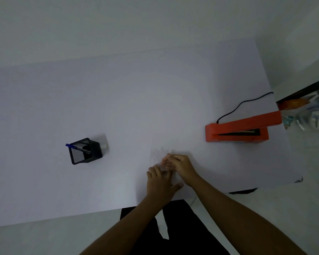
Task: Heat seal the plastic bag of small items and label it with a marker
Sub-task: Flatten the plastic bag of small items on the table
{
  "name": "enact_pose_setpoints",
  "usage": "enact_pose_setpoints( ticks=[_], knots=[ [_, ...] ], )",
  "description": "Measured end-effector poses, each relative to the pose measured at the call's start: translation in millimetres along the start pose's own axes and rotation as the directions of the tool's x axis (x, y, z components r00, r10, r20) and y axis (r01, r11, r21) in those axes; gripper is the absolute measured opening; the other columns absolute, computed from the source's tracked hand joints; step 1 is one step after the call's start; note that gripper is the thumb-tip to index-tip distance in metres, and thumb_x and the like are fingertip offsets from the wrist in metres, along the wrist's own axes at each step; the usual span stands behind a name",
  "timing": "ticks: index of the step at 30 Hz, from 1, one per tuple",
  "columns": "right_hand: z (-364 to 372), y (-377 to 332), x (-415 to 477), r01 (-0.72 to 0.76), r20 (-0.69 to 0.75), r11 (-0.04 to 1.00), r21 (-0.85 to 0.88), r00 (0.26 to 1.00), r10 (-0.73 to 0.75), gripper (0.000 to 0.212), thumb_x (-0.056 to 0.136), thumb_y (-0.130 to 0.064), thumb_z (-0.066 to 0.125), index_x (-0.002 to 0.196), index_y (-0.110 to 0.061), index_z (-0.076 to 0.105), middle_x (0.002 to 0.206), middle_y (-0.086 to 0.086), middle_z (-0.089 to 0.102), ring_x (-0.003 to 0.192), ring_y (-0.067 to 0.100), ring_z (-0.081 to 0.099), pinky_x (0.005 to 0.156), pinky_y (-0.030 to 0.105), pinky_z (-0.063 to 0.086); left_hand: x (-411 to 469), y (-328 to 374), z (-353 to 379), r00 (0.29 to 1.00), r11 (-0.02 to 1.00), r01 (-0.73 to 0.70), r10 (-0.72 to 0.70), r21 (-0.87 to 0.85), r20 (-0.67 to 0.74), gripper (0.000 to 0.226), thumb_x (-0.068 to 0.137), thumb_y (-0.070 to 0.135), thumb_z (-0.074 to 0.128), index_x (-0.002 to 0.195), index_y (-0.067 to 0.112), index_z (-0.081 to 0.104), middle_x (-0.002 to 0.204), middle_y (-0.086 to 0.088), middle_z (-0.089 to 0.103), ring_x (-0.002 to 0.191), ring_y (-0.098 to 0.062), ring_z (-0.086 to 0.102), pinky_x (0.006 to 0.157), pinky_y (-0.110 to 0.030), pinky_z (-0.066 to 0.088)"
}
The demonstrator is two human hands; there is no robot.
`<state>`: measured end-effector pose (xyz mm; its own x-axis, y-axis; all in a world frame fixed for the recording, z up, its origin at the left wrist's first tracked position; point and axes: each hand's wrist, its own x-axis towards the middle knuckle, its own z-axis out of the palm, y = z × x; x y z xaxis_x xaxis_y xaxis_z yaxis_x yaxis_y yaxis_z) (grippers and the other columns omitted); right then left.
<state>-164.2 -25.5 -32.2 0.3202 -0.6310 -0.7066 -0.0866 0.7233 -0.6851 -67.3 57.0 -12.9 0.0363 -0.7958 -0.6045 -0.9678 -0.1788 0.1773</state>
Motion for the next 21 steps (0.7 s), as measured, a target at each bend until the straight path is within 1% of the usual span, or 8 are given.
enact_pose_setpoints(
  ticks=[2,4,5,8,13,17,19,21],
  knots=[
    [-2.7,1.8,7.2,-0.033,0.025,0.999,-0.017,0.999,0.033,0.034,0.099,-0.024,0.052,0.103,0.006,0.069,0.097,0.02,0.075,0.094,0.029,0.073,0.089,0.036,0.057,-0.8,-0.6,-2.2,0.999,1.0,-0.007,0.006,0.013,0.034,0.097,0.073,0.084,0.014,0.15,0.027,0.024,0.15,-0.03,0.029,0.137,-0.048,0.025,0.112,-0.054,0.023],
    [-6.3,-2.2,15.5,-0.042,0.039,0.998,-0.042,0.998,0.043,0.035,0.1,-0.024,0.05,0.104,0.005,0.069,0.099,0.019,0.075,0.096,0.028,0.072,0.089,0.035,0.057,-2.6,-1.3,-7.0,0.995,0.999,-0.014,0.011,0.029,0.102,0.106,0.066,0.09,0.009,0.152,0.029,0.018,0.154,-0.033,0.019,0.141,-0.051,0.017,0.115,-0.057,0.017],
    [-8.1,-6.8,20.8,-0.033,0.029,0.999,-0.041,0.999,0.034,0.035,0.1,-0.024,0.05,0.104,0.005,0.069,0.1,0.02,0.075,0.096,0.029,0.072,0.089,0.035,0.057,-3.1,-1.4,-9.3,0.993,0.999,-0.018,0.014,0.037,0.114,0.11,0.063,0.092,0.005,0.152,0.029,0.018,0.154,-0.033,0.018,0.141,-0.052,0.017,0.115,-0.058,0.018],
    [-15.4,-26.9,42.2,0.028,-0.025,0.999,-0.026,0.999,-0.029,0.032,0.1,-0.023,0.051,0.103,0.003,0.071,0.101,0.019,0.074,0.096,0.028,0.072,0.089,0.034,0.056,-2.9,-1.1,-11.3,0.995,0.999,-0.021,0.017,0.04,0.096,0.101,0.068,0.09,0.015,0.149,0.03,0.021,0.151,-0.034,0.021,0.137,-0.053,0.021,0.113,-0.059,0.022],
    [-28.3,-60.8,84.0,0.117,-0.086,0.993,0.019,0.99,-0.115,0.026,0.1,-0.02,0.052,0.1,0.0,0.069,0.096,0.015,0.073,0.083,0.02,0.073,0.085,0.033,0.054,-3.2,-2.2,-11.2,0.993,1.0,-0.006,0.004,0.021,0.119,0.096,0.073,0.089,0.025,0.15,0.032,0.02,0.153,-0.033,0.018,0.138,-0.056,0.016,0.114,-0.062,0.018],
    [-42.4,-88.4,103.5,0.195,-0.139,0.981,0.007,0.971,-0.192,0.025,0.099,-0.02,0.053,0.105,-0.001,0.068,0.101,0.014,0.072,0.096,0.026,0.069,0.094,0.037,0.052,-4.0,-2.1,-12.3,0.994,1.0,0.001,-0.002,0.012,0.111,0.096,0.072,0.09,0.027,0.148,0.032,0.025,0.151,-0.032,0.022,0.136,-0.055,0.02,0.111,-0.063,0.021],
    [-42.5,-94.3,98.6,0.194,-0.112,0.981,0.03,0.975,-0.189,0.03,0.099,-0.023,0.054,0.108,0.002,0.068,0.102,0.013,0.073,0.099,0.025,0.071,0.089,0.033,0.054,-5.1,-2.1,-12.1,0.995,1.0,0.0,-0.001,0.017,0.097,0.097,0.07,0.091,0.026,0.147,0.032,0.027,0.149,-0.032,0.025,0.134,-0.055,0.023,0.109,-0.063,0.023],
    [-33.0,-87.8,83.2,0.152,-0.012,0.988,0.034,0.988,-0.152,0.033,0.099,-0.024,0.053,0.109,0.003,0.068,0.106,0.015,0.074,0.101,0.026,0.071,0.085,0.03,0.056,-5.8,-1.8,-12.5,0.995,1.0,0.001,-0.002,0.01,0.101,0.098,0.069,0.092,0.025,0.147,0.034,0.026,0.15,-0.031,0.023,0.135,-0.056,0.021,0.109,-0.064,0.022]
  ],
)
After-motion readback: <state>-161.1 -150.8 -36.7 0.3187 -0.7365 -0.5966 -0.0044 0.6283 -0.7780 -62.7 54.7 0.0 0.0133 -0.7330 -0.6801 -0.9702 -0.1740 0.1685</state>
